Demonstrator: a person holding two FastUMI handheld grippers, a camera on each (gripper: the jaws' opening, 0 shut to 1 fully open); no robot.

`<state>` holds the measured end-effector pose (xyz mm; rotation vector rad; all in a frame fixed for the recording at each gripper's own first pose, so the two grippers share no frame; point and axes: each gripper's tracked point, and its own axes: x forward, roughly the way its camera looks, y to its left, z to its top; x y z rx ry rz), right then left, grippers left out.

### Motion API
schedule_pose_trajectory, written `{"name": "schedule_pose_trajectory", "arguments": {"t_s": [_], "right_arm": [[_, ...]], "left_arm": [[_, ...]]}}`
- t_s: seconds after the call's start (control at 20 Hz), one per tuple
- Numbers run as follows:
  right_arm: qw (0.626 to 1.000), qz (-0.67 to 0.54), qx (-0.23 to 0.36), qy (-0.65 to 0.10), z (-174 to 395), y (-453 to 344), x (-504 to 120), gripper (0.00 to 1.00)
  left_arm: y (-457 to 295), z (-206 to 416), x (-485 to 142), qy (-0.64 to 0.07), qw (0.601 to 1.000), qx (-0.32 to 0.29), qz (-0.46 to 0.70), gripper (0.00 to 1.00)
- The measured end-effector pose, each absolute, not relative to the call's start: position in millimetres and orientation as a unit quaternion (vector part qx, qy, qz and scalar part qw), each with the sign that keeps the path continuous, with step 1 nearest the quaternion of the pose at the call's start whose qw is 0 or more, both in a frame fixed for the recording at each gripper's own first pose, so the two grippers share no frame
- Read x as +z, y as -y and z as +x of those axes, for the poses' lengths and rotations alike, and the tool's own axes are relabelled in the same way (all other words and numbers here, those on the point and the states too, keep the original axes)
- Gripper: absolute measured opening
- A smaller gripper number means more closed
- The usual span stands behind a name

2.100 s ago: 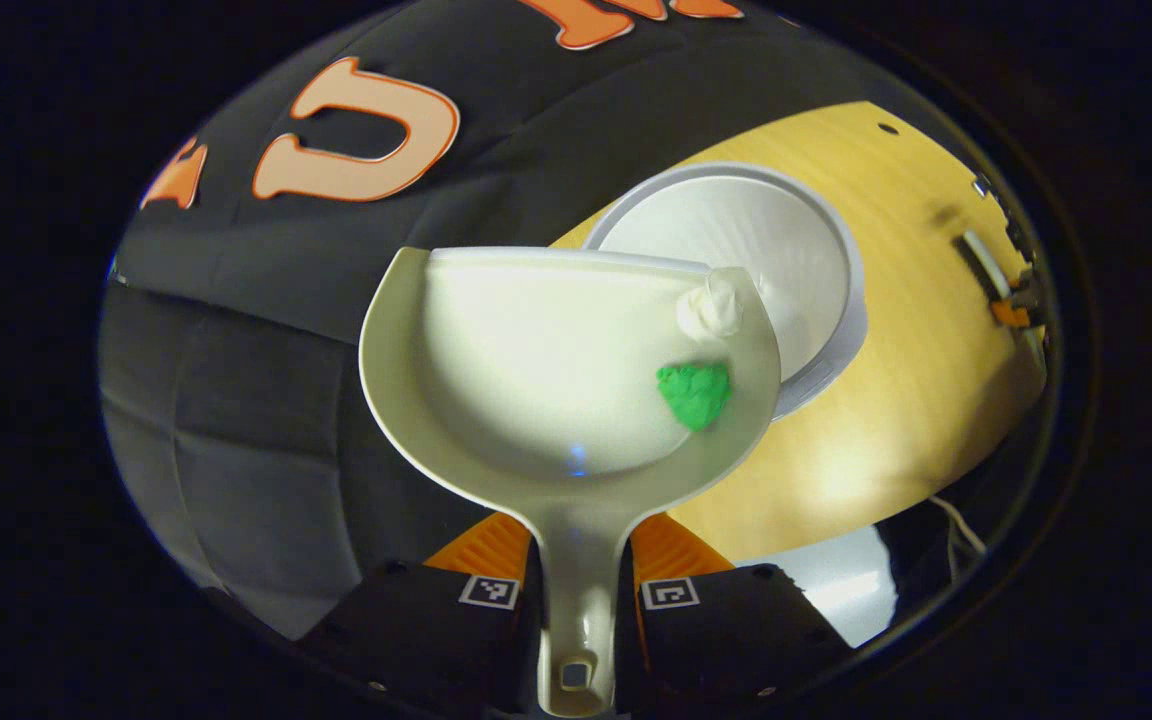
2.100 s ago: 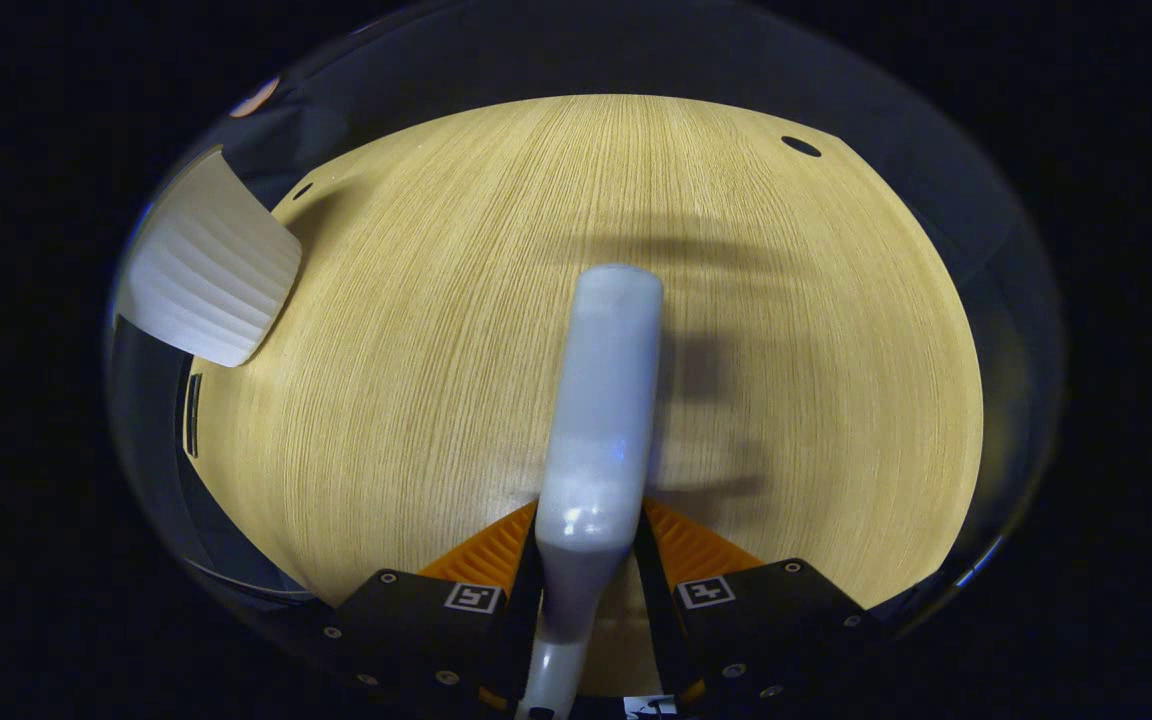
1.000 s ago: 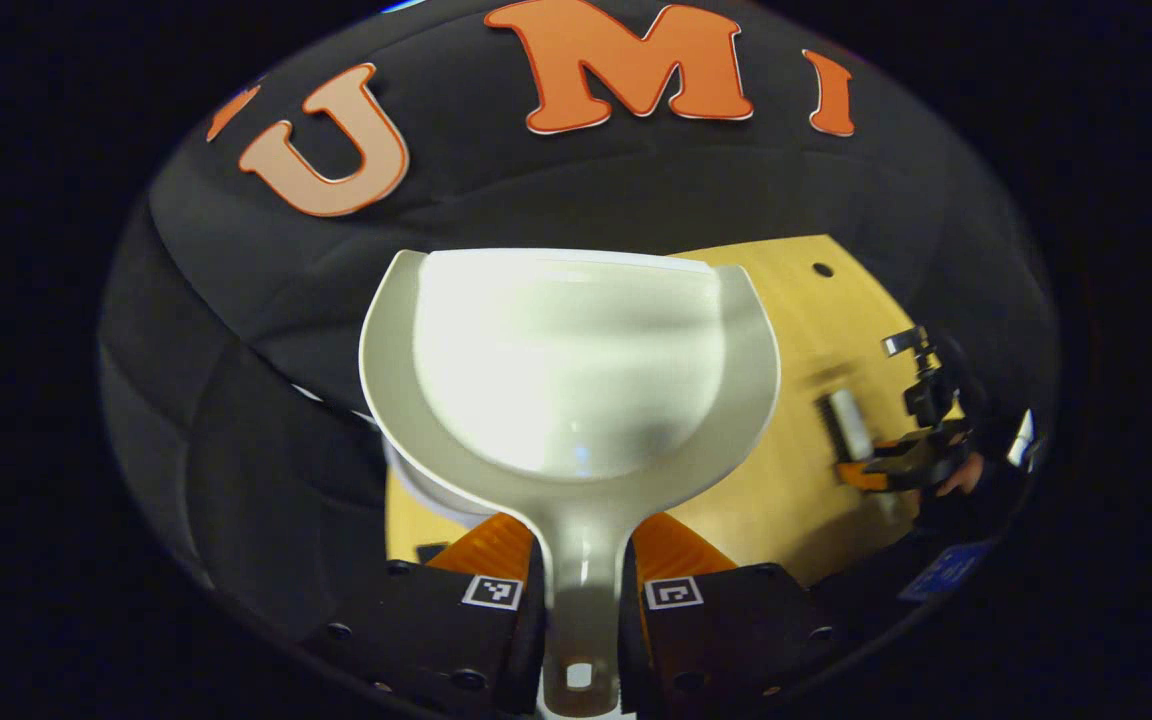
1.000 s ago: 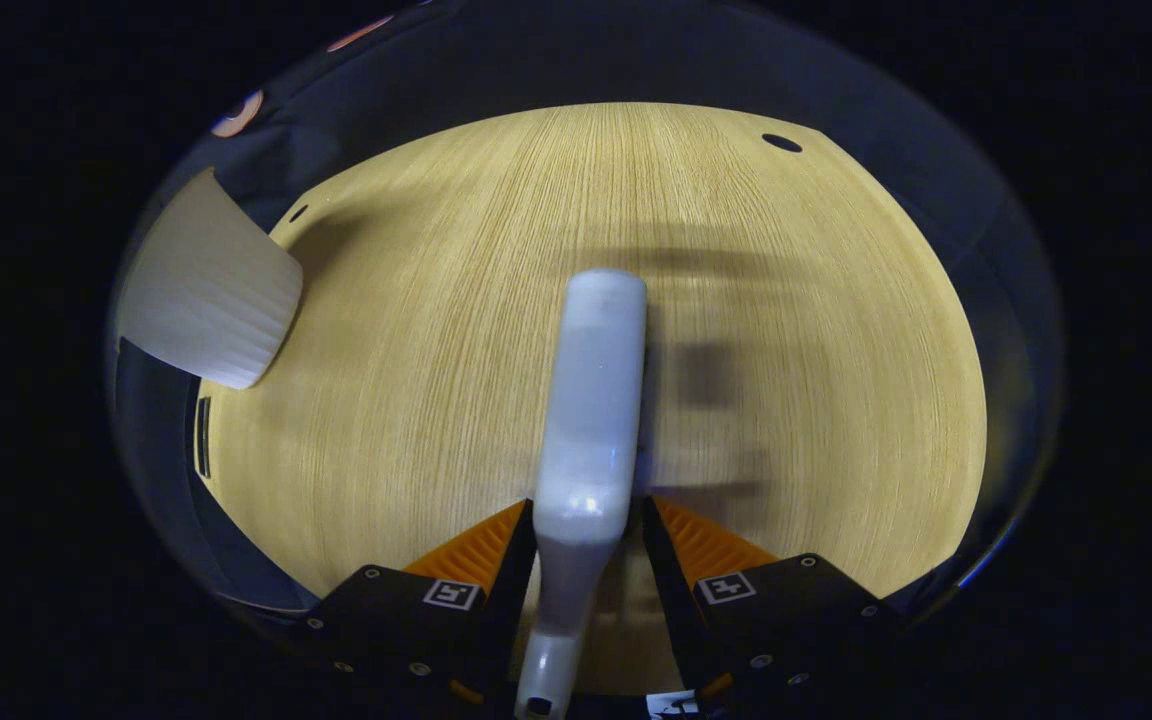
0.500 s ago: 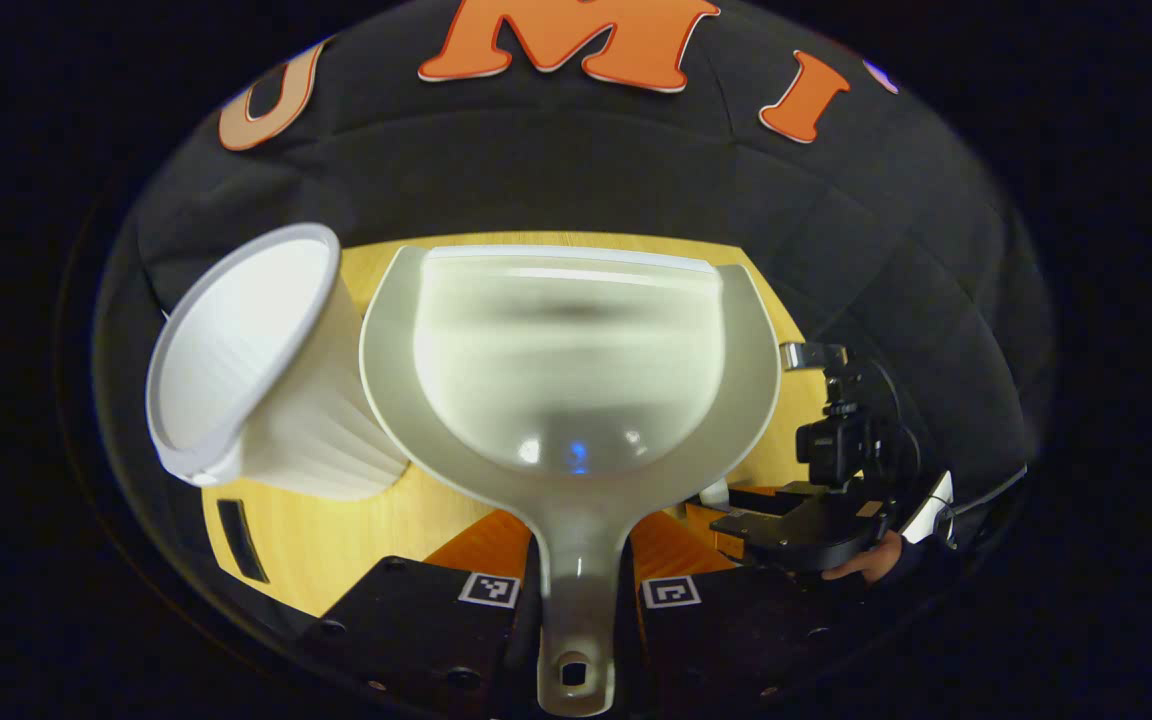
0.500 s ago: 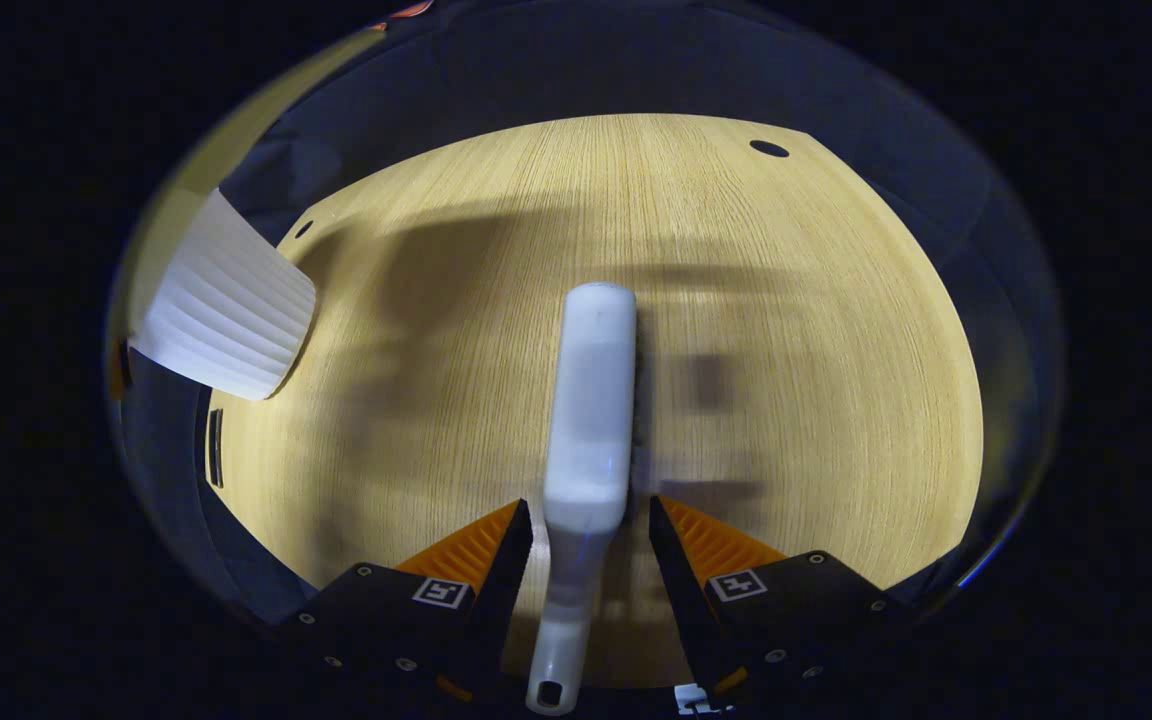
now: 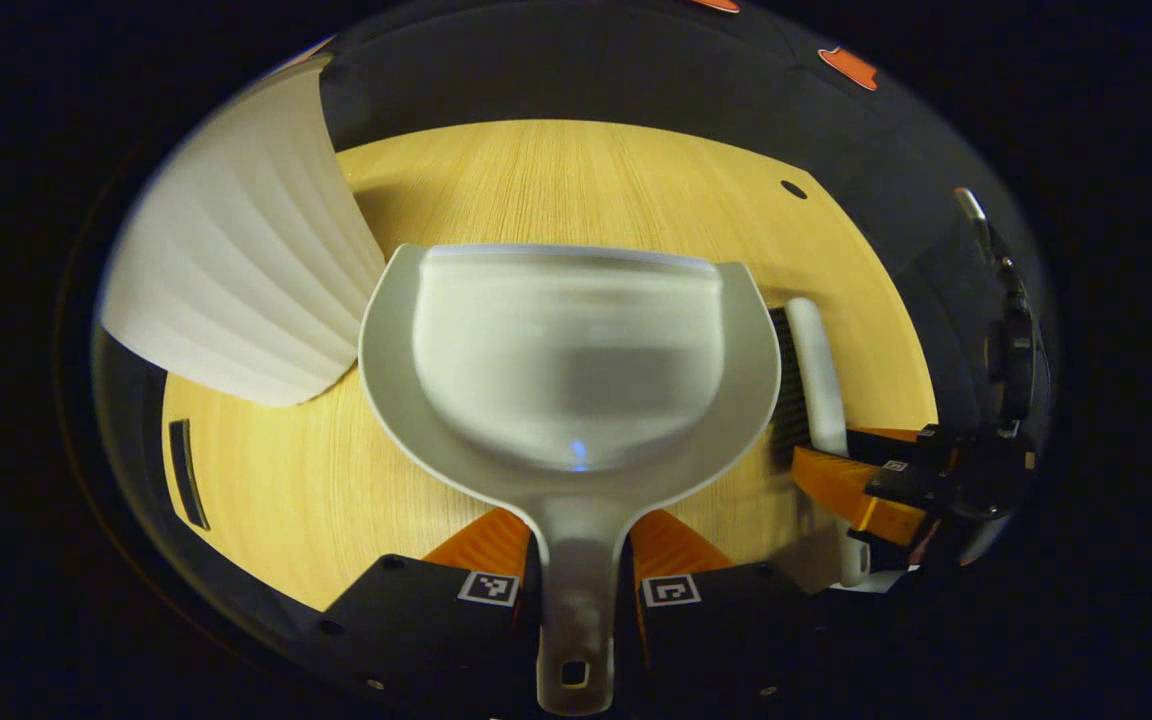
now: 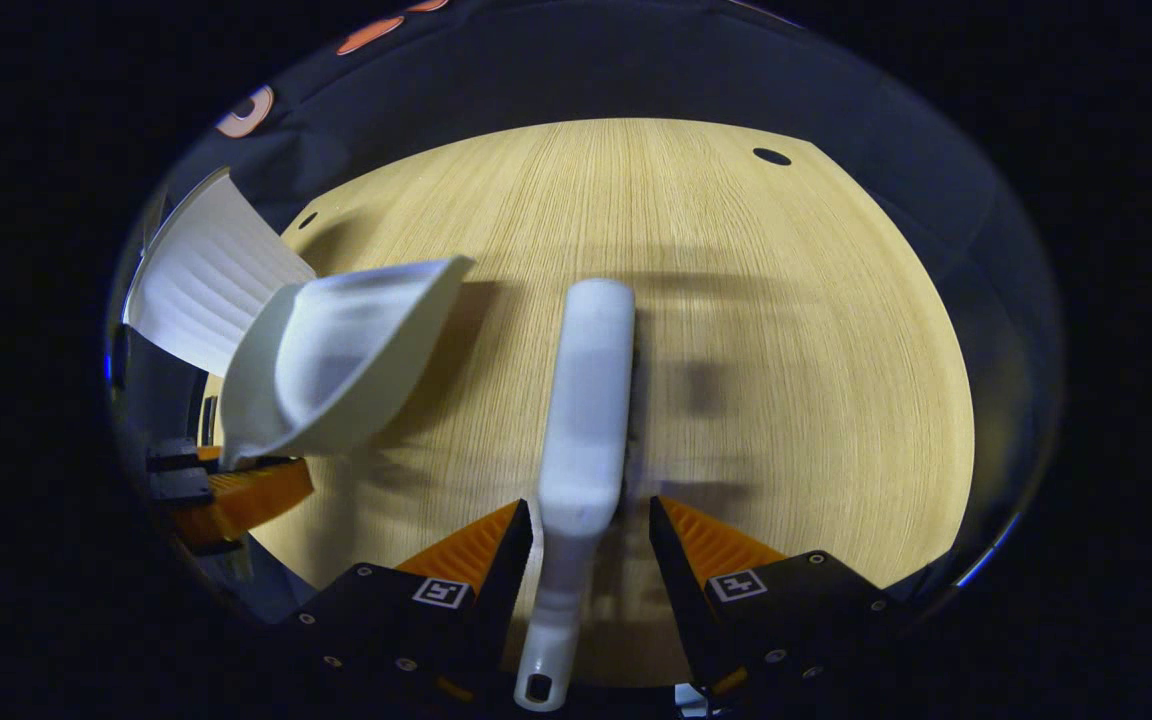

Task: Pick up the small broom and dustpan from the desktop, sweep the trash into the dustpan with the broom, and then empty the trash into the garbage bin.

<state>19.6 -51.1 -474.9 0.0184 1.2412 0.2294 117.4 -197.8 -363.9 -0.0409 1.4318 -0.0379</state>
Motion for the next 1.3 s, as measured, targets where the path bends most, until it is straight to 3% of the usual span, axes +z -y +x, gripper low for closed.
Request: {"name": "schedule_pose_trajectory", "arguments": {"t_s": [0.5,0.55,0.6,0.85,0.9,0.95,1.1,1.3], "right_arm": [[0.809,-0.004,0.105,-0.578,21.3,52.5,-472.3,0.72],[0.809,-0.005,0.105,-0.578,21.7,53.2,-471.1,0.64],[0.809,-0.002,0.106,-0.578,22.1,52.1,-469.8,0.75],[0.817,0.011,0.105,-0.566,24.3,52.7,-456.6,0.84],[0.82,0.017,0.103,-0.562,25.8,53.7,-449.3,0.86],[0.824,0.025,0.102,-0.557,27.1,54.0,-442.3,0.88],[0.848,0.03,0.084,-0.523,40.2,67.8,-415.1,0.93],[0.909,0.009,0.063,-0.412,81.8,82.7,-339.7,0.94]], "left_arm": [[200.9,97.7,-397.3,-0.674,0.738,-0.012,-0.018,0.31],[200.2,100.1,-398.7,-0.676,0.737,-0.012,-0.017,0.32],[199.4,102.6,-399.0,-0.675,0.737,-0.013,-0.017,0.34],[196.9,109.3,-374.7,-0.655,0.755,-0.021,-0.014,0.4],[198.0,108.0,-366.9,-0.653,0.757,-0.022,-0.011,0.5],[196.3,109.2,-357.2,-0.65,0.759,-0.023,-0.009,0.52],[193.4,124.4,-319.9,-0.619,0.784,-0.028,-0.017,0.69],[185.1,194.5,-241.2,-0.496,0.867,-0.028,0.042,0.69]]}}
